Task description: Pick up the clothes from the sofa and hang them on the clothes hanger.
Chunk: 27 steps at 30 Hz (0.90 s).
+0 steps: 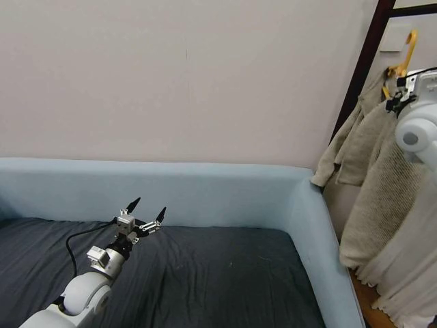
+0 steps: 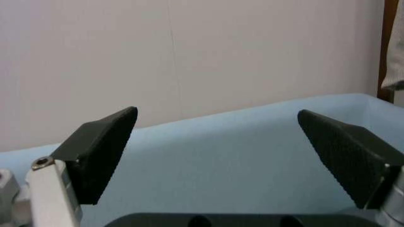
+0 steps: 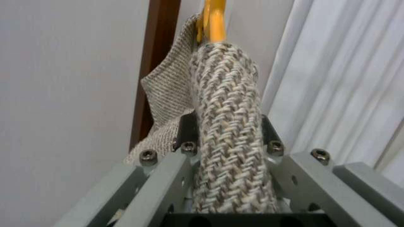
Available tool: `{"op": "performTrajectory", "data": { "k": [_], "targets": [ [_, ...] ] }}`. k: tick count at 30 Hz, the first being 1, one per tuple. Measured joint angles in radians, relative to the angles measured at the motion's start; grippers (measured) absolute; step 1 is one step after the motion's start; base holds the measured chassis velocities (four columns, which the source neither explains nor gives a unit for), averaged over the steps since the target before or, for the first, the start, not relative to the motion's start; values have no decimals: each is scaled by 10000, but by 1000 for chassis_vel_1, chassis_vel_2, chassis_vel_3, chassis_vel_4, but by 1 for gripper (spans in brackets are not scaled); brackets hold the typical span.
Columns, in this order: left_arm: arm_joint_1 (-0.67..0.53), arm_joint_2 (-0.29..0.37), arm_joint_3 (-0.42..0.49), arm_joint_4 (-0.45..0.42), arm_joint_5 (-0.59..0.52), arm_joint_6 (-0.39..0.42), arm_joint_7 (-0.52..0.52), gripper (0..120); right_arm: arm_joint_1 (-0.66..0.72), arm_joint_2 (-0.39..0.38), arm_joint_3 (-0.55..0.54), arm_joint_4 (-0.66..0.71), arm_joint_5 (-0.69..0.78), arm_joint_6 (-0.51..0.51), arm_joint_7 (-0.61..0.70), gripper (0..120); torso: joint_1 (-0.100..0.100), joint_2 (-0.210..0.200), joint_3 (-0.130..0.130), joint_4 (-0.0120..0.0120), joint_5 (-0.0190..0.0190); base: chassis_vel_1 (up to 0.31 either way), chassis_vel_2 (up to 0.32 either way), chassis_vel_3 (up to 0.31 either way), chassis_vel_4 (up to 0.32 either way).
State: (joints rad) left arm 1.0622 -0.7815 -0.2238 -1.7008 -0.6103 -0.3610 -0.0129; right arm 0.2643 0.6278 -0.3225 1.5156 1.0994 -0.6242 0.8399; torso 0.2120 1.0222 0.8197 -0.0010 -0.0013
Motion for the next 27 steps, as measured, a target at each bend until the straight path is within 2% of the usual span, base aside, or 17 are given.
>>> {"op": "performTrajectory", "data": {
  "k": [8,16,18,19,27],
  "targets": [
    [136,-40,-177,-144,16,-104,-34,100,1595,690,-1186,-1522,183,105,185,9,0,0,0,-5,6,0,0,0,0],
    [175,-88,-283,-249,18,-98,-52,100,2496,1255,-1842,-2334,258,224,263,9,0,0,-2,-5,5,0,0,0,0],
    [206,-106,-327,-253,21,-96,-52,100,2830,1631,-2055,-2876,321,226,339,9,0,0,-2,-4,3,0,0,0,0],
    [205,-119,-363,-255,22,-96,-53,100,3095,2070,-2192,-3556,365,226,416,9,0,1,-2,-4,2,0,0,0,0],
    [128,-153,-410,-261,-19,-96,-59,100,3397,3117,-2193,-5241,383,307,590,9,0,0,0,-2,3,0,0,0,0]
  ]
}}
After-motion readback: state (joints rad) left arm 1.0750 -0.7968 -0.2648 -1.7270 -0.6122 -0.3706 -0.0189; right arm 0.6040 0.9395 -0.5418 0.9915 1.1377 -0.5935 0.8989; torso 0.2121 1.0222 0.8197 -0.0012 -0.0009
